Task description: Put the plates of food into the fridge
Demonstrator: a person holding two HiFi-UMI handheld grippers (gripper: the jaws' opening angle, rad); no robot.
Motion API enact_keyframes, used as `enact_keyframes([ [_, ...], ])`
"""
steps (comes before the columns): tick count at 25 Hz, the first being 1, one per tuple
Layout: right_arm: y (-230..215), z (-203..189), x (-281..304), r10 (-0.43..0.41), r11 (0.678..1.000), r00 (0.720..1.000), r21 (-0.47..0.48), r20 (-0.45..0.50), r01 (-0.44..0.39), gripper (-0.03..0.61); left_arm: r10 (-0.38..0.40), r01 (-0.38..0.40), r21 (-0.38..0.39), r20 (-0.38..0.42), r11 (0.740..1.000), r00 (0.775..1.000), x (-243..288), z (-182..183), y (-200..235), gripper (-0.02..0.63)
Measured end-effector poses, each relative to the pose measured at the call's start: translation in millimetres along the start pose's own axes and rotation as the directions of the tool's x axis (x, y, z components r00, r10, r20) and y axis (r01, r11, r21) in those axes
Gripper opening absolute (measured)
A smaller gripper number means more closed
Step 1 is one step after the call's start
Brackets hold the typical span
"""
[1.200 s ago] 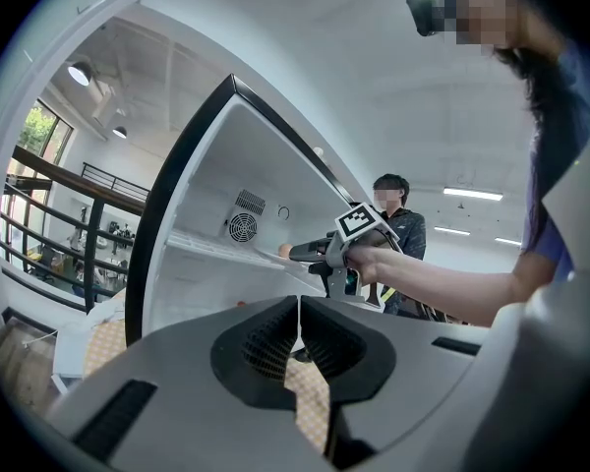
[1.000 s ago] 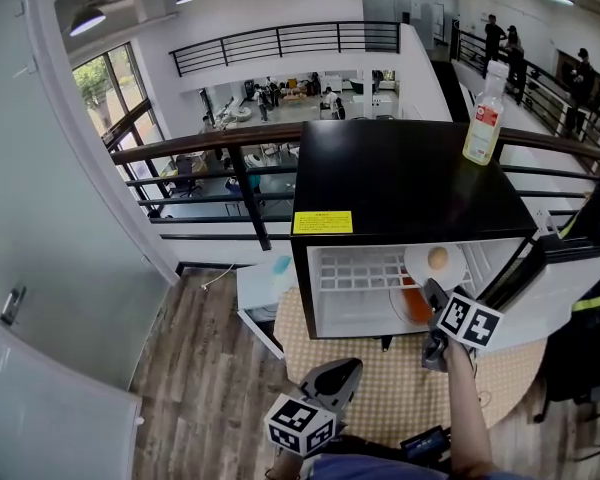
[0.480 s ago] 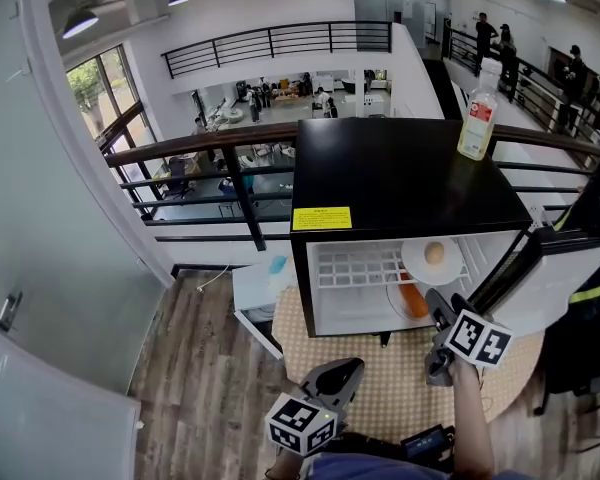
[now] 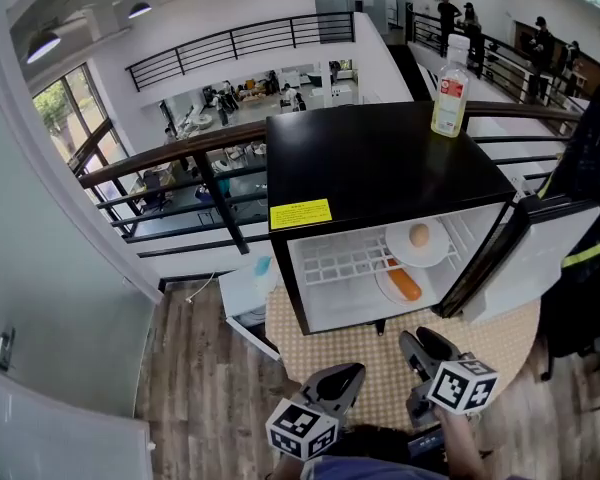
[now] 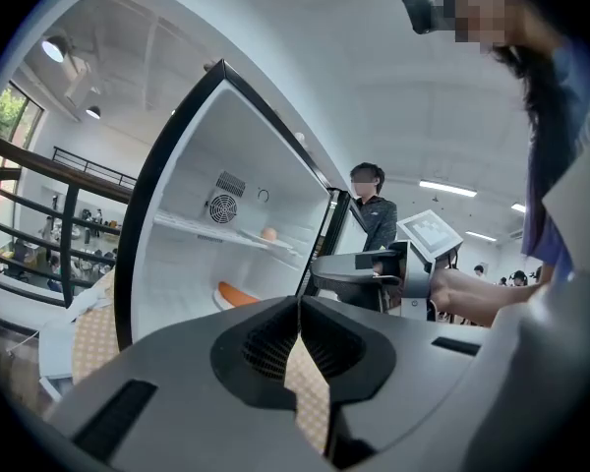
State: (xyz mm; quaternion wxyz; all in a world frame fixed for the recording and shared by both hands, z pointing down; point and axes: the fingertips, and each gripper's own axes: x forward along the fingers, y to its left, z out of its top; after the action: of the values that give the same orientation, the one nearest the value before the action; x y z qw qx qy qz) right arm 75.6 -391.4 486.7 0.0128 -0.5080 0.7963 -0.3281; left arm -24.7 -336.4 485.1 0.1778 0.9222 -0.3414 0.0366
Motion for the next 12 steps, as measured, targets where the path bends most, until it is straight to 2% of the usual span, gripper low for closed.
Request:
enact_keyframes([
  [3, -4, -24, -14, -0.042, 0.999, 0.999, -0.014, -0.003, 0.042, 0.166, -0.044, 0.044, -0.015, -0.036, 0.999, 0.998, 0, -18, -4, 0.018],
  [6, -7, -38, -30, -0.088, 0.996, 0.996, 0.008, 0.033, 0.088, 0.089, -0.09, 0.087, -0.036, -0.074, 0.996, 0.993, 2, -38, -9, 0.018],
  [12, 1, -67, -55, -0.118, 0.993, 0.993, 0.004, -0.005, 0.118, 0.071, -0.159, 0.155, -0.054, -0.093, 0.986, 0.983, -3, -52, -33, 0.018],
])
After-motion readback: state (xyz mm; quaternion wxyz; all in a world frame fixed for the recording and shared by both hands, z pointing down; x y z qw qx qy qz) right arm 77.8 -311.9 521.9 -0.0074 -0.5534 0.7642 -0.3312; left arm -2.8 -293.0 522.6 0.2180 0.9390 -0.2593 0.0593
